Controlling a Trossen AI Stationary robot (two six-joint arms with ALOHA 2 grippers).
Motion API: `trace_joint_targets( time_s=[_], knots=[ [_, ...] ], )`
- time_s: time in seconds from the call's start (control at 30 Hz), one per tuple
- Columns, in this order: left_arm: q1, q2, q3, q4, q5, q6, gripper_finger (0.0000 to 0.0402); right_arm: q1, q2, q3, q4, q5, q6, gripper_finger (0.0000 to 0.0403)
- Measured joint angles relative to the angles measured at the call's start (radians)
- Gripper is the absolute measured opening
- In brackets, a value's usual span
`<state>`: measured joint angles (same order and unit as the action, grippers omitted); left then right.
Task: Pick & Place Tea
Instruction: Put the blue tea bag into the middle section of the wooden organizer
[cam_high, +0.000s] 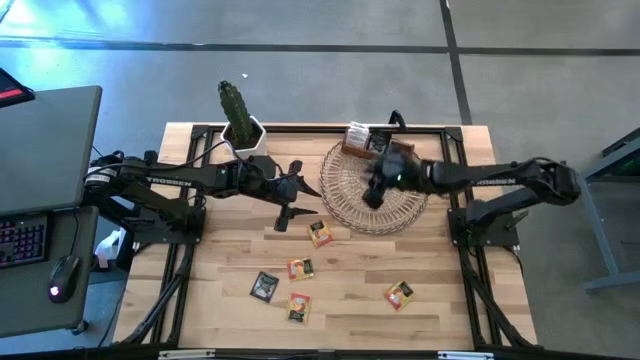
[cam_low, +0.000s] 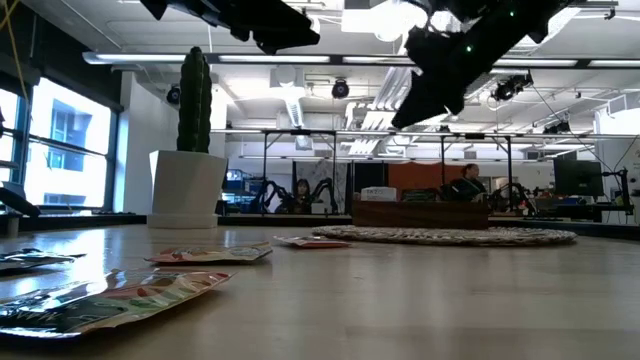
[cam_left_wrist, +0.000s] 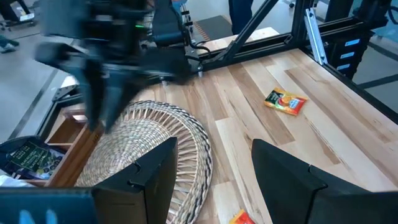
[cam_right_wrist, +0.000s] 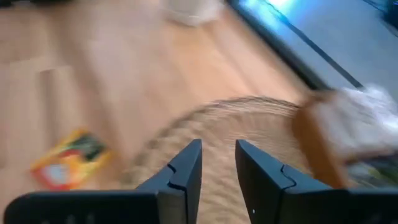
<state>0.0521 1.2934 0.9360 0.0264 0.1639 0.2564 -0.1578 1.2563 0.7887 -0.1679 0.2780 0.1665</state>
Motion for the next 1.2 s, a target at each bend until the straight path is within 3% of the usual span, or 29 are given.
trace_joint_targets(
  time_s=[0.3,0.5,0.7,0.87,1.2],
  knots=[
    [0.0,0.0,0.0,0.0,0.0,0.0,0.0202,0.229,0.179,0.0,0.25,-0.094,-0.119,0.0096],
    [0.0,0.0,0.0,0.0,0.0,0.0,0.0202,0.26,0.273,0.0,0.472,-0.218,-0.207,0.0098],
    [0.0,0.001,-0.001,0.022,0.001,0.0,0.0202,0.259,0.361,0.0,0.695,-0.359,-0.147,0.0099],
    [0.0,0.001,0.0,0.049,0.004,-0.009,0.0202,0.254,0.411,0.0,0.718,-0.364,-0.149,0.0099],
    [0.0,0.001,-0.001,0.023,0.028,-0.251,0.0202,0.235,0.419,0.0,0.719,-0.357,-0.145,0.0099]
  ],
)
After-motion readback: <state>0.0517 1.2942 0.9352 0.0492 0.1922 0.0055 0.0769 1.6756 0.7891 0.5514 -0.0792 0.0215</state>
